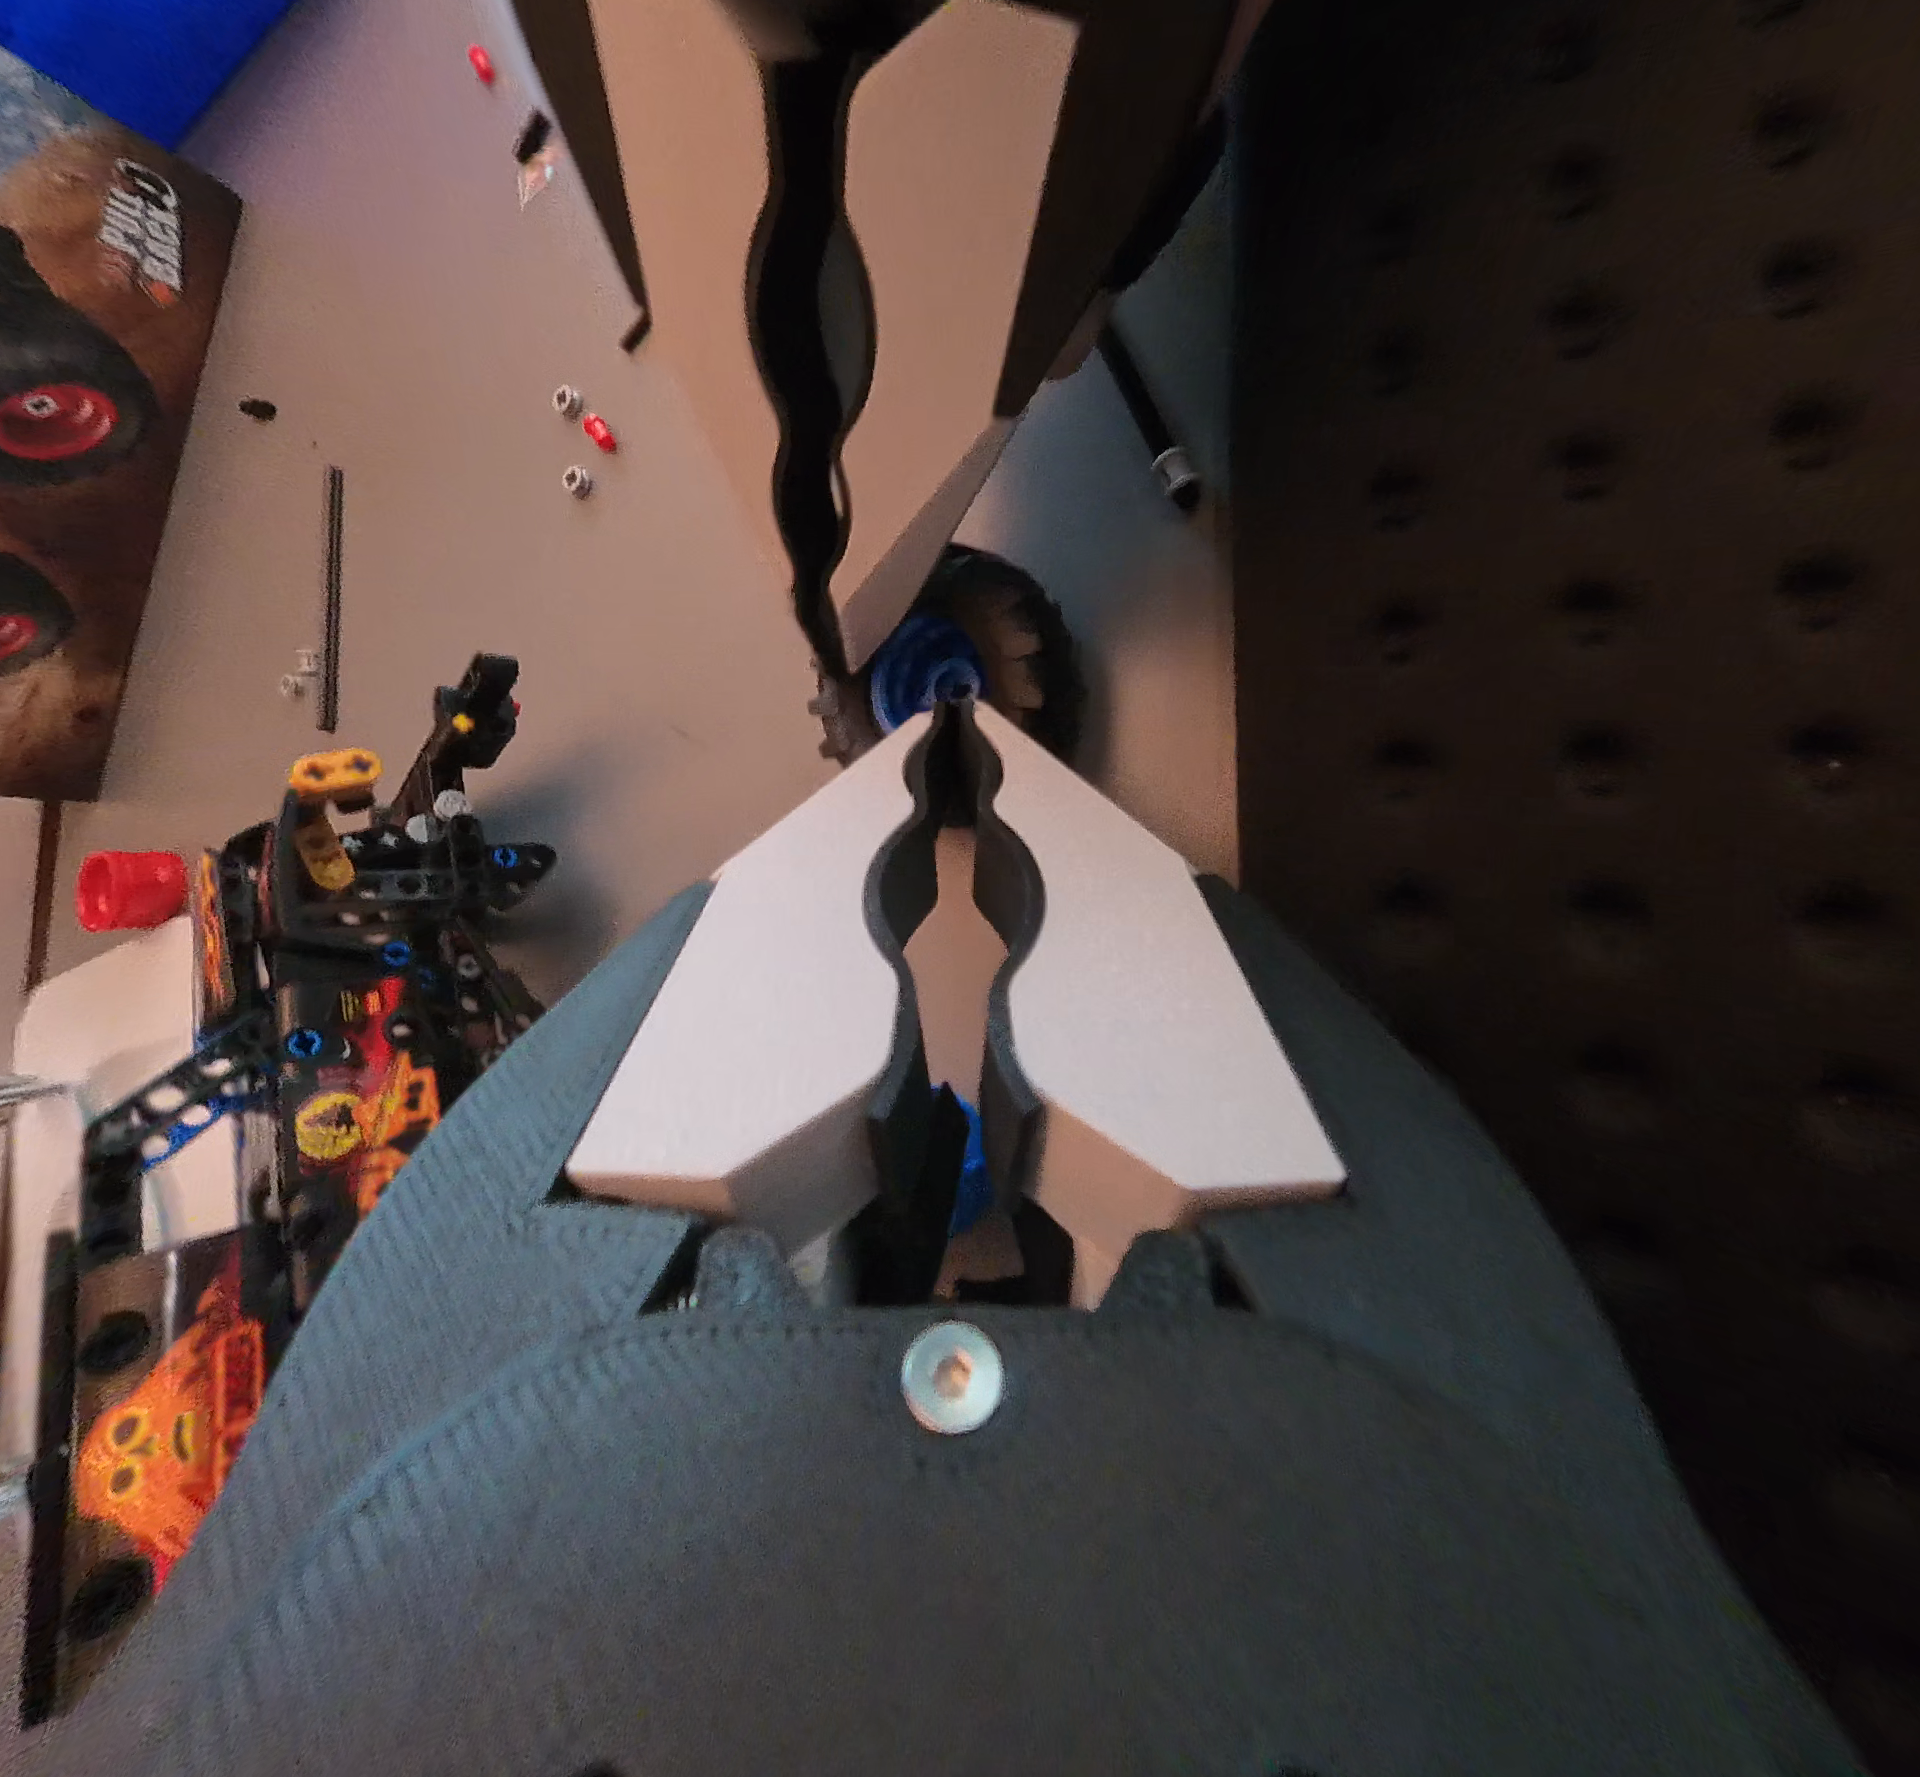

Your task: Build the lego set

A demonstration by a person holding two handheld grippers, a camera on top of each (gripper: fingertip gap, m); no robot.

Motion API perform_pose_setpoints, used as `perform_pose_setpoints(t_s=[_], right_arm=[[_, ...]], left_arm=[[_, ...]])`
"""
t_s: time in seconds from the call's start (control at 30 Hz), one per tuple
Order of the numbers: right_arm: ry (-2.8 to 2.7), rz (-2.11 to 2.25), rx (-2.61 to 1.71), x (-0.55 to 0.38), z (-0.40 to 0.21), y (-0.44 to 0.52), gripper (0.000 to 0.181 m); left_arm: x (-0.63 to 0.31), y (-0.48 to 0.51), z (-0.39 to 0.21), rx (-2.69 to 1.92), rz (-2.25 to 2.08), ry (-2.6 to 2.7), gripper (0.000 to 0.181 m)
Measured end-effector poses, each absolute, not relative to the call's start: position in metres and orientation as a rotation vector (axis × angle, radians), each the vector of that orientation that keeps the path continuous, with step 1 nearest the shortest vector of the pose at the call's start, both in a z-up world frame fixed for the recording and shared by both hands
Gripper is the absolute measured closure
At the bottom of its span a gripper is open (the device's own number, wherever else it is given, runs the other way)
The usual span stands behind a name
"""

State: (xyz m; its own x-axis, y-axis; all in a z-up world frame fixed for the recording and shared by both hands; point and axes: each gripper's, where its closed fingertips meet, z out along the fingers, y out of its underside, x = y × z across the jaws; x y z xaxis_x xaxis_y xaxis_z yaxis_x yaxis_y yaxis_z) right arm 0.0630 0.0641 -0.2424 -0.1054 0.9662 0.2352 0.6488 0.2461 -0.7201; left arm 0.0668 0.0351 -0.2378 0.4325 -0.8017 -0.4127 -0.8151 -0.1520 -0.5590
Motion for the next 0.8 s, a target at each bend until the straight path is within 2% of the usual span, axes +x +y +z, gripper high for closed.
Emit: perform_pose_setpoints(t_s=[0.03, 0.6, 0.8], right_arm=[[-1.830, 0.601, -1.476, 0.063, -0.242, 0.064, 0.181], [-1.833, 0.603, -1.475, 0.060, -0.242, 0.061, 0.181], [-1.836, 0.632, -1.501, 0.072, -0.223, 0.061, 0.181]], left_arm=[[0.065, 0.034, -0.238, -1.949, 0.002, 1.352, 0.179], [0.070, 0.027, -0.240, -1.859, 0.231, 1.606, 0.179], [0.074, 0.025, -0.239, -1.940, 0.161, 1.524, 0.180]])
